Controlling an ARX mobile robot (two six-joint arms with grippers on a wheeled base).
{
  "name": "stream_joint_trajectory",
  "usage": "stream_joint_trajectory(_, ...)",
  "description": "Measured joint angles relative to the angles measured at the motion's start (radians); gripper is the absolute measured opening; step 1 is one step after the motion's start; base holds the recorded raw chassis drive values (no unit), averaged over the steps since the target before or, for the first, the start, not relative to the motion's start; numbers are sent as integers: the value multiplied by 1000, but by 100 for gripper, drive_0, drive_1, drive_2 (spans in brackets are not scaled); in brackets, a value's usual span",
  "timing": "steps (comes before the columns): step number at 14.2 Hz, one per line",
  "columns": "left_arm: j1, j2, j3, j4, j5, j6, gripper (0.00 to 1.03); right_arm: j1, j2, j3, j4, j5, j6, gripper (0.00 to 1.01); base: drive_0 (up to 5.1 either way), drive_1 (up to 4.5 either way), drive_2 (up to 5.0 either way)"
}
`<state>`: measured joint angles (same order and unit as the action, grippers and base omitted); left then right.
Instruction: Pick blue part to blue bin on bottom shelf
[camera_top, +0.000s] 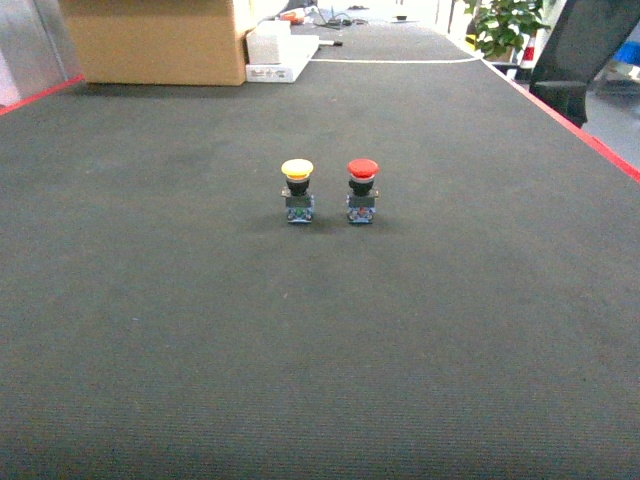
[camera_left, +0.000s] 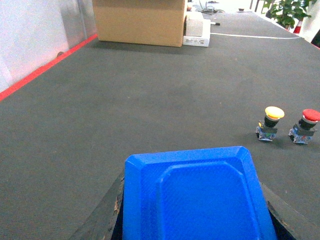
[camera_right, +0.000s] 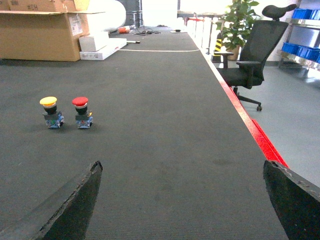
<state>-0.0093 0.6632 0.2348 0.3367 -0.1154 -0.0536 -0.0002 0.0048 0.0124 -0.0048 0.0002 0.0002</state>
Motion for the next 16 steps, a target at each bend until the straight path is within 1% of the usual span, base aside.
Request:
stream_joint_trajectory(4,0,0,0,0,0,-1,45,0,0,0,0,0,0,98,0,0,0)
stream_joint_trajectory(11,0,2,0,0,0,-1,45,0,0,0,0,0,0,98,15,-418,447)
stream_joint_trajectory(16,0,-2,0,0,0,-2,45,0,0,0,3,0,0,98,0,0,0)
